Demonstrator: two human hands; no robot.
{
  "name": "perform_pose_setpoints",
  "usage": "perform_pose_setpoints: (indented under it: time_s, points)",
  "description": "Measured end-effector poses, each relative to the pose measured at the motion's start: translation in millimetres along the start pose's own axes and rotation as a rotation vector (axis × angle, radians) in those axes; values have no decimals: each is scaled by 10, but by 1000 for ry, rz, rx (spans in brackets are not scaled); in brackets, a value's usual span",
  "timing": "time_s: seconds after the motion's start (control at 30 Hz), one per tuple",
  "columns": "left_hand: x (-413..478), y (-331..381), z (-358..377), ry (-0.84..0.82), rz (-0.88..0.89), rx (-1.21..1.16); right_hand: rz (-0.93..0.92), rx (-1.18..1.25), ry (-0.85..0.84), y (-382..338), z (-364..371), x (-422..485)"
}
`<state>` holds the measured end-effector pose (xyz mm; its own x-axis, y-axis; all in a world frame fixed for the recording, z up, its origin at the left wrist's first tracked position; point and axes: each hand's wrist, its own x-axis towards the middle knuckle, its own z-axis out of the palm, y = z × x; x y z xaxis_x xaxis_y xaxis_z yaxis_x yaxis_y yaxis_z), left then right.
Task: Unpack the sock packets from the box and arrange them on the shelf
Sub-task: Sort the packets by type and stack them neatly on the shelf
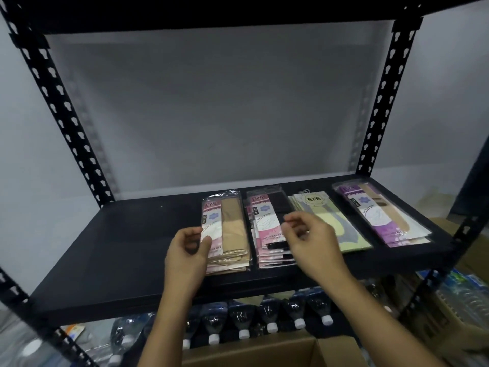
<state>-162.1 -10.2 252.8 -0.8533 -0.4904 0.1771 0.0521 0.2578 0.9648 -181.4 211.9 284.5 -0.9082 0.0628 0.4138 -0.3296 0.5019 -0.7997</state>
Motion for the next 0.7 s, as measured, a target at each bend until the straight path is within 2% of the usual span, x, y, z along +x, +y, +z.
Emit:
perform_pose_setpoints:
  time_s: [0.1, 0.17, 0.4, 0.7]
  points:
    - [31, -82, -35, -40, -69, 87, -25, -25, -153, -225, 324, -116]
    - [49, -108, -41, -58, -104, 114, -15, -140, -256, -332, 518, -93]
    - [87, -100, -50, -180, -161, 91, 132, -393, -504, -628, 928, 159]
    - [137, -165, -91, -253, -163, 44, 255, -386, -446, -521, 1076, 102]
